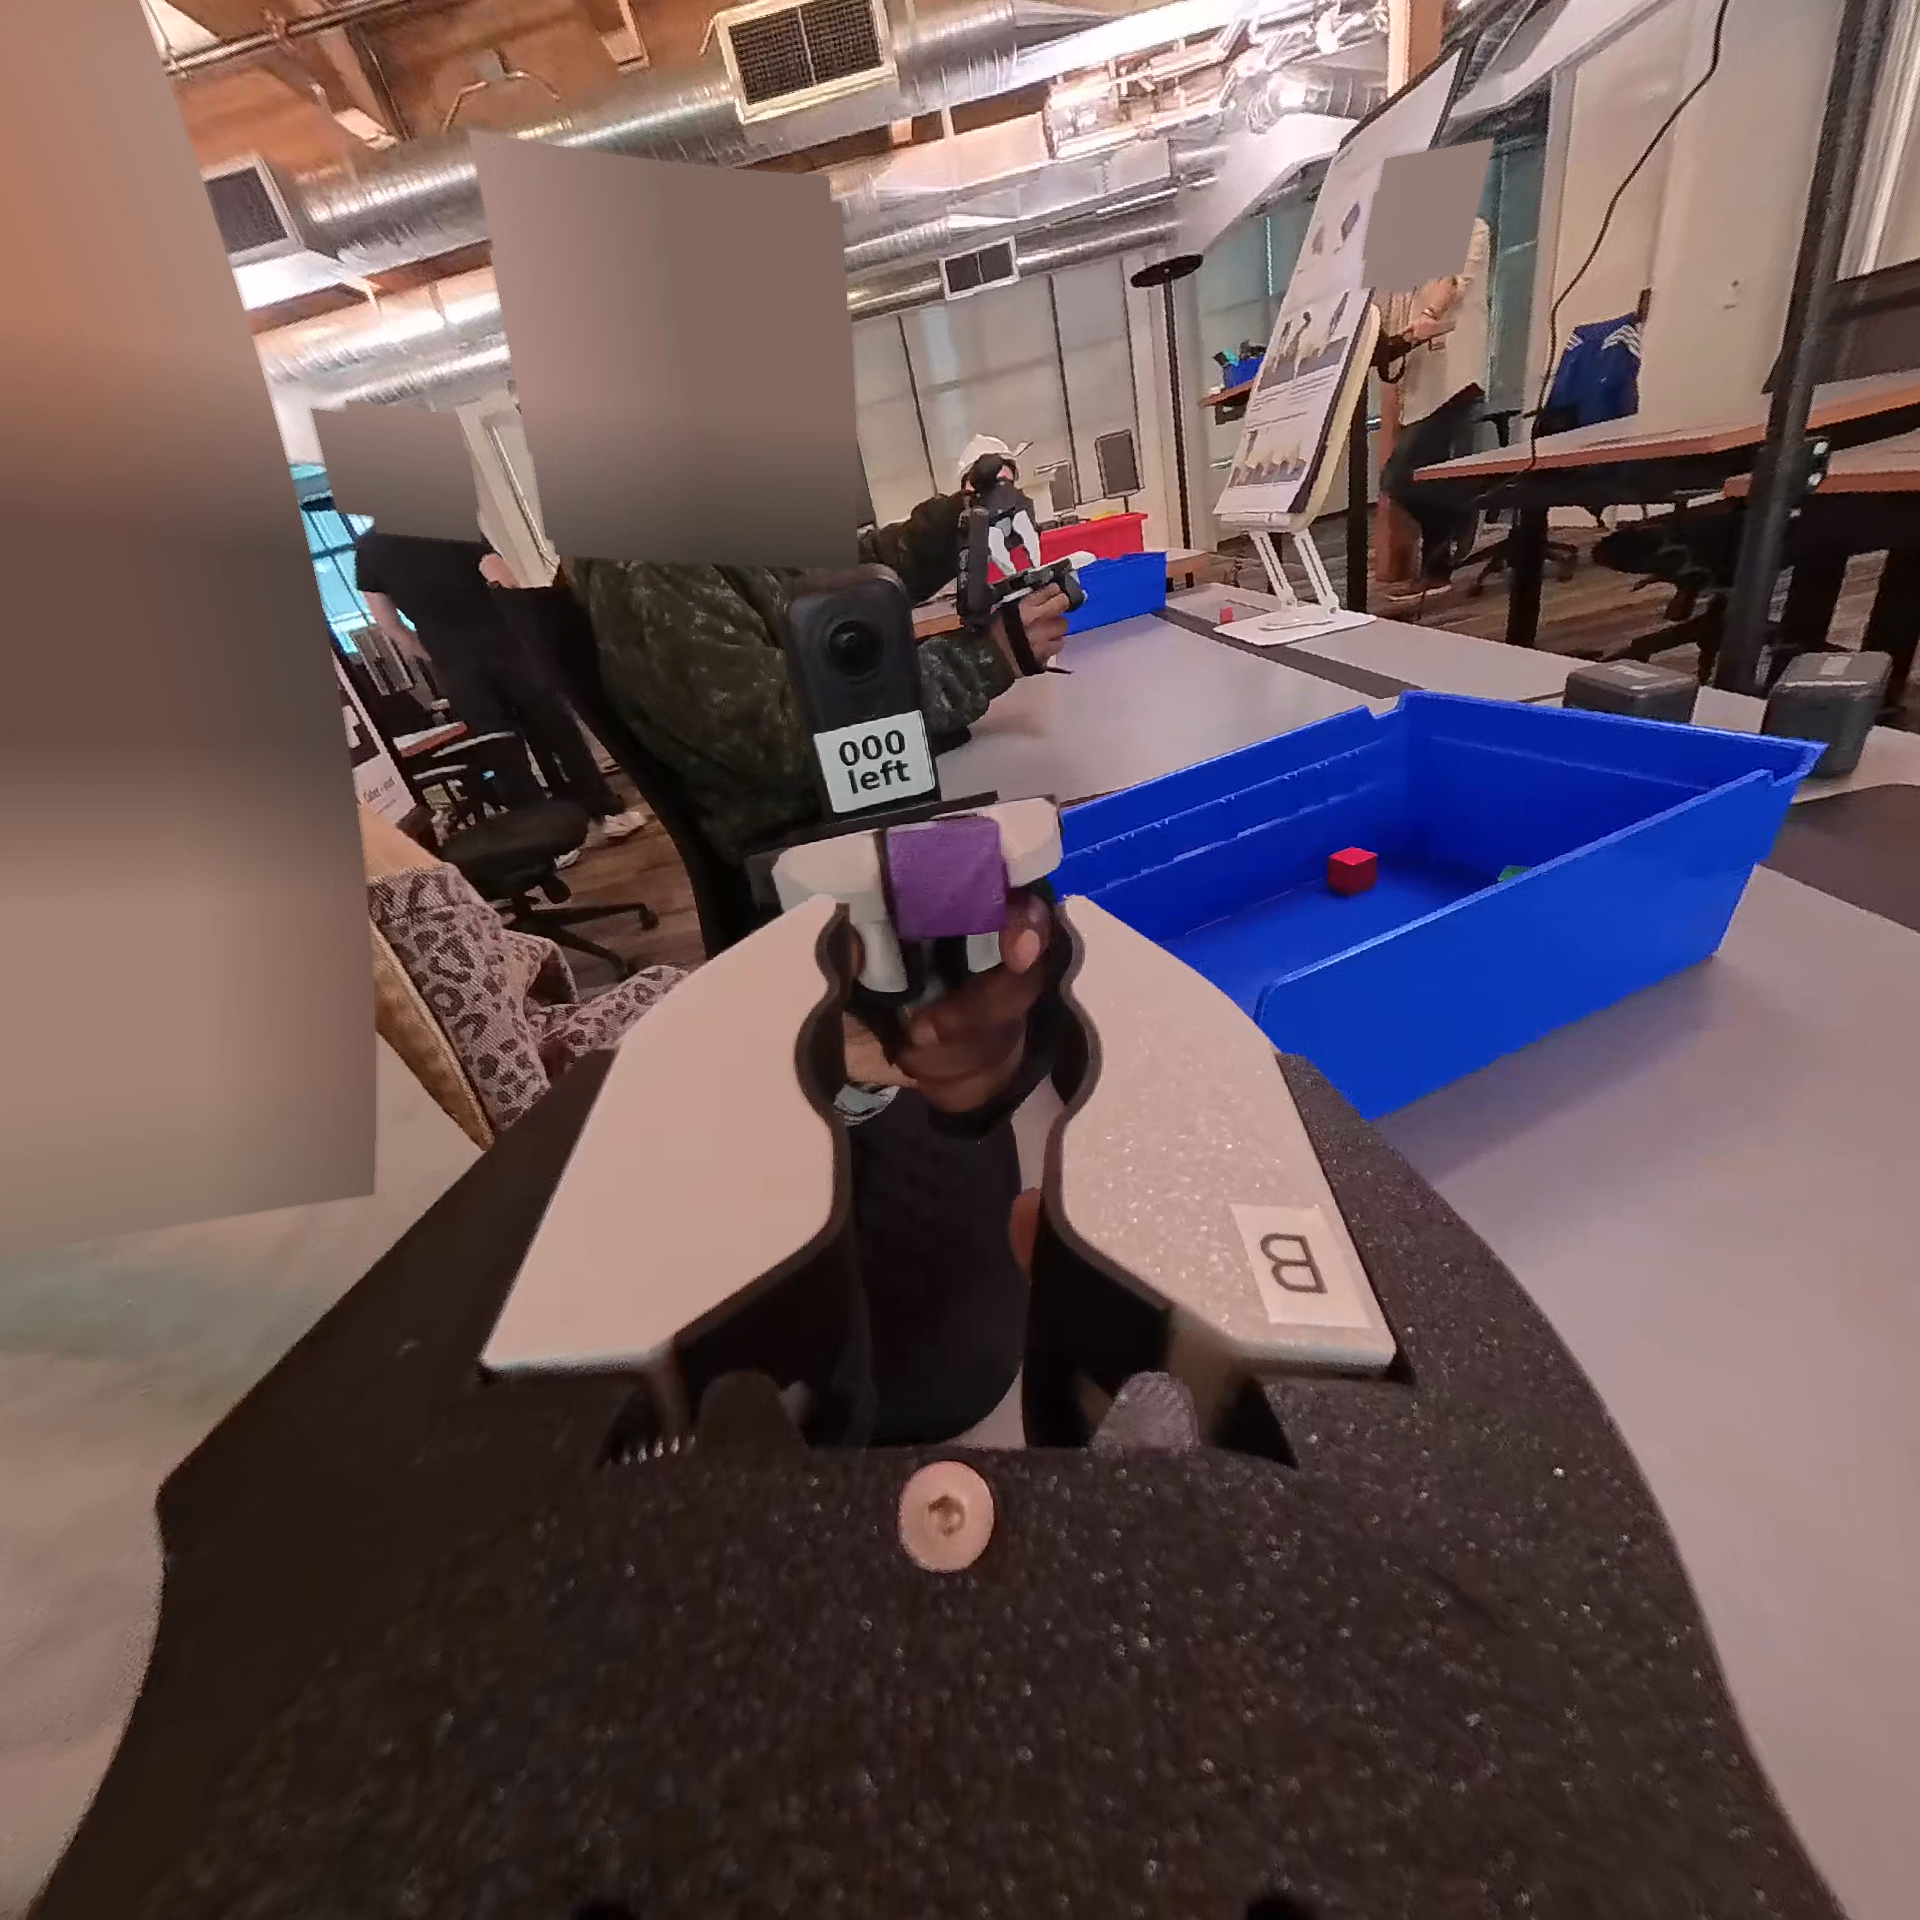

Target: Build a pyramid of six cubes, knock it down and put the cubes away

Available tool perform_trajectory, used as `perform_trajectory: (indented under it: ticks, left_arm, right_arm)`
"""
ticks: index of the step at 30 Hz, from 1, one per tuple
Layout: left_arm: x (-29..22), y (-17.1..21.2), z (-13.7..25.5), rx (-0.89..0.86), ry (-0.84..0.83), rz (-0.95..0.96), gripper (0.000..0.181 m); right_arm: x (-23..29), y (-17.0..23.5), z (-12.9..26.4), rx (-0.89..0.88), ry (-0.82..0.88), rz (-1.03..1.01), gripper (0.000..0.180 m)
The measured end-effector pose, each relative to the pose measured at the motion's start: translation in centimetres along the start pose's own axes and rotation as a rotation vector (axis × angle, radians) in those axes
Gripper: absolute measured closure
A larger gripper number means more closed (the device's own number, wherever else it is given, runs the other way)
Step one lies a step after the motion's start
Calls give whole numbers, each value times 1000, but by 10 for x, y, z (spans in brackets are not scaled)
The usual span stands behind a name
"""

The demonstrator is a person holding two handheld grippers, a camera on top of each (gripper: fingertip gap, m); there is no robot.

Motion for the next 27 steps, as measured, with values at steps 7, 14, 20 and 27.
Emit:
perform_trajectory:
  ticks: [7,14,20,27]
  left_arm:
    - [0,7,-3,14,13,-1,160]
    - [6,31,-15,446,-181,0,150]
    - [7,73,-32,761,-291,-49,141]
    - [12,72,-24,676,-260,21,144]
  right_arm:
    - [-3,2,-2,26,-27,10,159]
    - [-18,-7,28,354,116,176,159]
    - [-56,4,23,999,225,270,159]
    - [-83,33,-7,1250,163,232,159]
Point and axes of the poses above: each gripper's, where its closed fingertips meet, z back along the fingers, y out of its underside, x = y × z across the jaws, the point moved 10 cm from there along z, back along the fingers, and after that the axes turned 10 degrees about x, right-handed, at the moved point
